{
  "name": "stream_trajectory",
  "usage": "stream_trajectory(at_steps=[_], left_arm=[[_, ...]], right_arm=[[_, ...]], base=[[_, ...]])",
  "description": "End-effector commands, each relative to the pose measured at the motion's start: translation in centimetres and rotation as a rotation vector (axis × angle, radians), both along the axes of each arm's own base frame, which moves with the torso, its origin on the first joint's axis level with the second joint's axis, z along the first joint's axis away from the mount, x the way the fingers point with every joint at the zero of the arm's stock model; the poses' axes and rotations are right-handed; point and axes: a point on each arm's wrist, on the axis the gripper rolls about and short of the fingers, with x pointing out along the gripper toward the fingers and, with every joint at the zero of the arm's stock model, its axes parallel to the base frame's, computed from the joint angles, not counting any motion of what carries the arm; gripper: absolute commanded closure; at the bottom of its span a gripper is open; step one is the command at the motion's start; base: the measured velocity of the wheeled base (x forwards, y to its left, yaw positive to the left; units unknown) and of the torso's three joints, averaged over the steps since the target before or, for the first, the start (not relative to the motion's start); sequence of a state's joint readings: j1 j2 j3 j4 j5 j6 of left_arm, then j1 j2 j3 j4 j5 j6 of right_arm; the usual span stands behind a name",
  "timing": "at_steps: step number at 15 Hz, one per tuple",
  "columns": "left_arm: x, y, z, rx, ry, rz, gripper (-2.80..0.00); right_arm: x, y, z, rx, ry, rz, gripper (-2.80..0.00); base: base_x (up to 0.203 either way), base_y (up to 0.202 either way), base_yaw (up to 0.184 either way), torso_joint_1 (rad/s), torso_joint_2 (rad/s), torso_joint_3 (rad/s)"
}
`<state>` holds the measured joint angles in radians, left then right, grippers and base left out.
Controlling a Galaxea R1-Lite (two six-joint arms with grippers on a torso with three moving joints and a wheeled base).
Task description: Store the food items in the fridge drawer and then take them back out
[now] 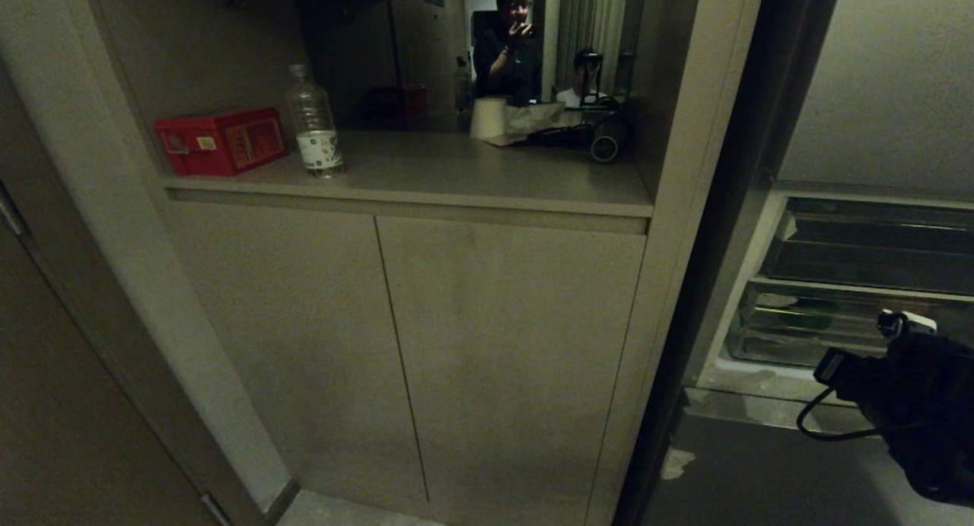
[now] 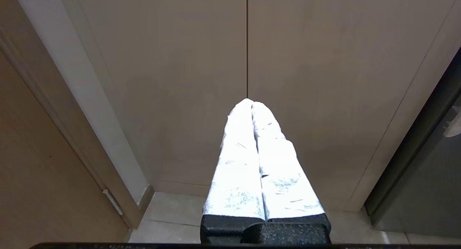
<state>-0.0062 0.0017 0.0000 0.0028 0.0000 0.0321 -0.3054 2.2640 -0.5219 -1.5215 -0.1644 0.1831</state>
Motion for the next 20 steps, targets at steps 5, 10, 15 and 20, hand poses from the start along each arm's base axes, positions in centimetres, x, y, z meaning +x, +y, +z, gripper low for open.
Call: stream_trajectory(at_steps=[5, 10, 15, 20], left_arm=[[0.0, 0.0, 0.0, 0.0, 0.0, 0.0, 0.0], [0.0, 0.0, 0.0, 0.0, 0.002, 0.0, 0.0], [0.0, 0.0, 0.0, 0.0, 0.002, 0.0, 0.0], [0.0, 0.0, 0.0, 0.0, 0.002, 0.0, 0.0]], right_arm=[[1.3, -2.2, -1.3, -0.023, -0.018, -0.196, 0.0], [1.9, -4.0, -0.2, -0.013, -0.1, -0.231, -2.8], [1.5, -5.8, 1.5, -0.026, -0.16, -0.254, -2.8], [2.7, -7.3, 2.1, -0.056, -0.213, -0.252, -2.8]], base=[[0.0, 0.0, 0.0, 0.0, 0.0, 0.0], [0.0, 0.0, 0.0, 0.0, 0.0, 0.0], [0.0, 0.0, 0.0, 0.0, 0.0, 0.0], [0.0, 0.0, 0.0, 0.0, 0.0, 0.0]])
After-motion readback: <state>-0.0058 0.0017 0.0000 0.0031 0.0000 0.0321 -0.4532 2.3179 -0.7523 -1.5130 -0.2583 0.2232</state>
